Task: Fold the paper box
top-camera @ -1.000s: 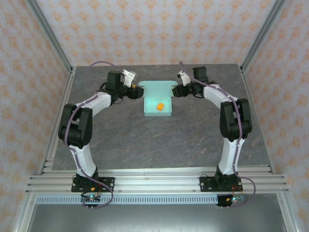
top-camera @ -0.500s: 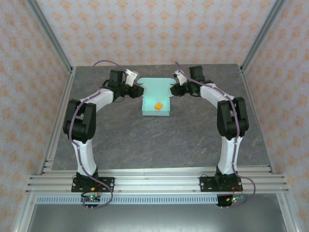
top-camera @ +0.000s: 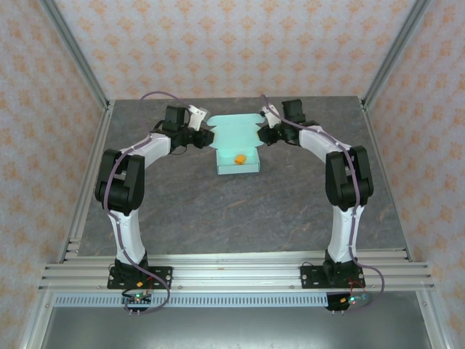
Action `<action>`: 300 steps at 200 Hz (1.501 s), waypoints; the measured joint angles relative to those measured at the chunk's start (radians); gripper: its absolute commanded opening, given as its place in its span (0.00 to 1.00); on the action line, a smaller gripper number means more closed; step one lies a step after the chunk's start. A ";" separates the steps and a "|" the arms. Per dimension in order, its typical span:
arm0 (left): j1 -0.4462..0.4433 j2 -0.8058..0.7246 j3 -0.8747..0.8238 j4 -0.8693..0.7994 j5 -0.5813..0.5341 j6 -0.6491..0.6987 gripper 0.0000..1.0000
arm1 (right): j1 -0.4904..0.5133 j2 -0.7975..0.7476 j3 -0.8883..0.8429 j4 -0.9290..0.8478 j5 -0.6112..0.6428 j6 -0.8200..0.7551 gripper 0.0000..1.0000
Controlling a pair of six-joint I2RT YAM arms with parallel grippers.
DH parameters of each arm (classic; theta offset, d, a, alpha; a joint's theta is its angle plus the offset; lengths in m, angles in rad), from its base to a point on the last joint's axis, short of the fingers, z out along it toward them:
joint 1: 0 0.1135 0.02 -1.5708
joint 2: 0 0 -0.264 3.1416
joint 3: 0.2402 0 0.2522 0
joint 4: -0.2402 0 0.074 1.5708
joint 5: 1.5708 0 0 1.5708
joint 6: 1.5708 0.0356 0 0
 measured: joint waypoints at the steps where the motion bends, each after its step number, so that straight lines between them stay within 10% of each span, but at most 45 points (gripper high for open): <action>1: 0.000 0.000 0.000 0.000 -0.001 -0.001 0.23 | 0.001 0.000 0.000 0.000 0.003 0.000 0.12; 176: -0.077 -0.002 -0.016 0.086 -0.199 -0.270 0.22 | 0.329 -0.021 -0.005 0.029 1.052 0.461 0.06; 300: -0.144 -0.036 -0.080 0.172 -0.383 -0.412 0.11 | 0.334 0.005 0.013 0.027 1.081 0.583 0.05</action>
